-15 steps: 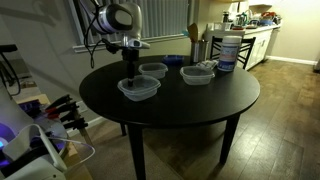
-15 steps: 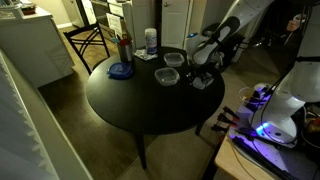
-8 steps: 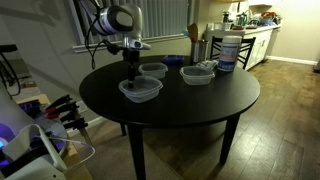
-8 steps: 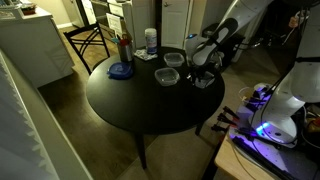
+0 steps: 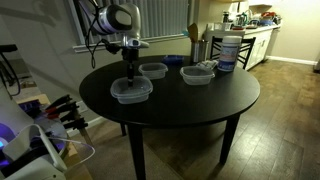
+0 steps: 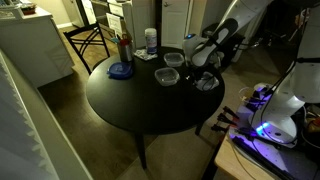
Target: Put the lunch boxes together in one pile
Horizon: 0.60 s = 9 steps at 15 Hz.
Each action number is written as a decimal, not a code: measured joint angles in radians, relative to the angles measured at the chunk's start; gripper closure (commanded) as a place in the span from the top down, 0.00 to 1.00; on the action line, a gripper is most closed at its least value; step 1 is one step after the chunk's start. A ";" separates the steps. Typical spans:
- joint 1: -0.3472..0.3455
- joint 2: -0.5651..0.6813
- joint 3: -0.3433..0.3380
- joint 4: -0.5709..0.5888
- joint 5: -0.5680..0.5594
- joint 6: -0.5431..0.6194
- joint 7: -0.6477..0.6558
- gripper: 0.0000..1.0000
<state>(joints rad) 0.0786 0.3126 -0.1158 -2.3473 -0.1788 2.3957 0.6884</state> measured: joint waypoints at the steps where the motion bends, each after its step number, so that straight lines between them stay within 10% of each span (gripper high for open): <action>1: 0.014 0.000 -0.005 -0.001 -0.012 0.000 0.037 0.02; 9: 0.171 -0.074 0.034 -0.038 -0.113 -0.068 0.390 0.02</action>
<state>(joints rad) 0.2494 0.2384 -0.0820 -2.3850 -0.2923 2.3279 1.0788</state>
